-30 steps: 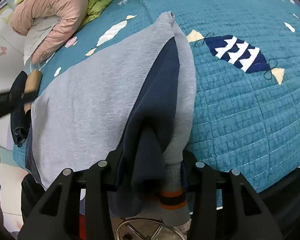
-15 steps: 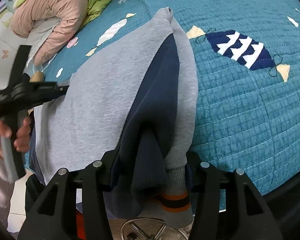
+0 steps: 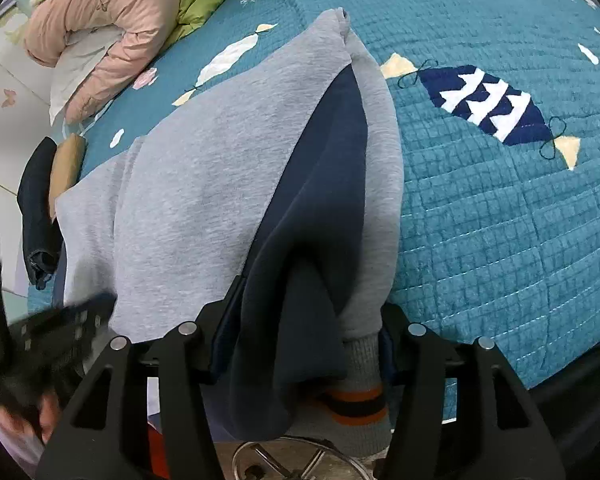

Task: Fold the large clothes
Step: 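Grasp the orange-striped navy cuff with the right tool while the left tool hovers over the jacket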

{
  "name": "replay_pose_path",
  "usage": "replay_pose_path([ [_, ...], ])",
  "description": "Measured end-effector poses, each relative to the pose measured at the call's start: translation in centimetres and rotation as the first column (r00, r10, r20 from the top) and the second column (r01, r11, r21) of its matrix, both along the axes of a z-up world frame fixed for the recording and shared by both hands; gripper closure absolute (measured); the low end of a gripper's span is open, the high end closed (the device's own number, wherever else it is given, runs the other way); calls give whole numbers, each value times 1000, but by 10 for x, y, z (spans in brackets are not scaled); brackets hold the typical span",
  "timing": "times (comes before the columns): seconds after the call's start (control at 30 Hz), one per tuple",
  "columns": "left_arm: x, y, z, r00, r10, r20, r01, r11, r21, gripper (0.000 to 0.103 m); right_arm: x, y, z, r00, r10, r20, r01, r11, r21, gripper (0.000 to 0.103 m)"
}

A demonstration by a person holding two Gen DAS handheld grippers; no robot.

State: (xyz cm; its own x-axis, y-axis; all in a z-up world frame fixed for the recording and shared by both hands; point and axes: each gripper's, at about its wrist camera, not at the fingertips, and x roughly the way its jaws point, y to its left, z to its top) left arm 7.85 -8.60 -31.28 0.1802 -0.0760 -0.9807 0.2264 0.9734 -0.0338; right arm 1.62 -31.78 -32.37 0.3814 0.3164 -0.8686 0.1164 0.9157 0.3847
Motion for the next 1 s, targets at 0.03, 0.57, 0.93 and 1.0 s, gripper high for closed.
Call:
replay_pose_path([
  [0.03,-8,2,0,1000,-9,-12,9,1000,-7,85,0,0,0,1000,0,0,0,1000,-1,50],
  [0.57,29,6,56,995,-97,24,99,992,-84,84,1,-3,-2,1000,-1,-4,2,1000,28,44],
  [0.93,173,-7,0,994,108,10,-108,993,-56,85,-2,3,-1,999,-24,25,23,1000,16,38],
  [1.0,156,-5,3,991,99,88,-93,993,-71,85,-4,3,-1,999,-38,32,38,999,18,38],
])
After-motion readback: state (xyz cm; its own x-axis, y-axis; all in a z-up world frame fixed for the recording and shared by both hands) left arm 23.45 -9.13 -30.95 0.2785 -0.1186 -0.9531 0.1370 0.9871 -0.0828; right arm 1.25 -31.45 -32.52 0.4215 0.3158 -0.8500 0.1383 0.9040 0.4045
